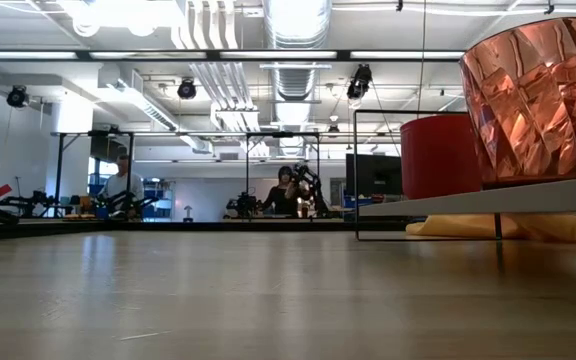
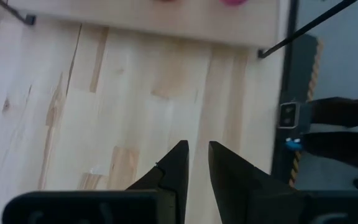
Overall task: Stack small to large cups/mugs on shelf
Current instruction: Return to Home Position
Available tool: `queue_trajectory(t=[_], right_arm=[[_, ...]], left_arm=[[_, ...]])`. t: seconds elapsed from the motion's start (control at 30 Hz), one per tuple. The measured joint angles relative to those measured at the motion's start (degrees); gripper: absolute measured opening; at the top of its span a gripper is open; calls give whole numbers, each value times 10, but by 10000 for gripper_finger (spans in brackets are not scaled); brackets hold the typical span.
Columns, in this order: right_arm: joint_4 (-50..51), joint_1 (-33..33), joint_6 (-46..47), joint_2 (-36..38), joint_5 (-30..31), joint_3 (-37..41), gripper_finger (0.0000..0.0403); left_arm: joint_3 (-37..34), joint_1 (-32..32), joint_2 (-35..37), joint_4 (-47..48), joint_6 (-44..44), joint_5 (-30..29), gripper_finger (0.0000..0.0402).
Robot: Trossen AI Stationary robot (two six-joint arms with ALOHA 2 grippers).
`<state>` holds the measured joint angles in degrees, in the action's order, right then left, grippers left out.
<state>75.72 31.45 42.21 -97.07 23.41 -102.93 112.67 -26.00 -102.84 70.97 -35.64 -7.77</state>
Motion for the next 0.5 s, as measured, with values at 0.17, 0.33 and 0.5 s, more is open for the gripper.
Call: queue_trajectory(t=[0.17, 0.33, 0.5], right_arm=[[1, 41, -36, 64, 69, -17, 8], [9, 79, -39, 125, 103, 5, 8], [9, 106, -39, 177, 103, 53, 9]], left_arm=[[17, 0, 24, 0, 2, -22, 47], [13, 0, 73, 1, 2, -82, 47], [5, 0, 130, 0, -1, -138, 47]])
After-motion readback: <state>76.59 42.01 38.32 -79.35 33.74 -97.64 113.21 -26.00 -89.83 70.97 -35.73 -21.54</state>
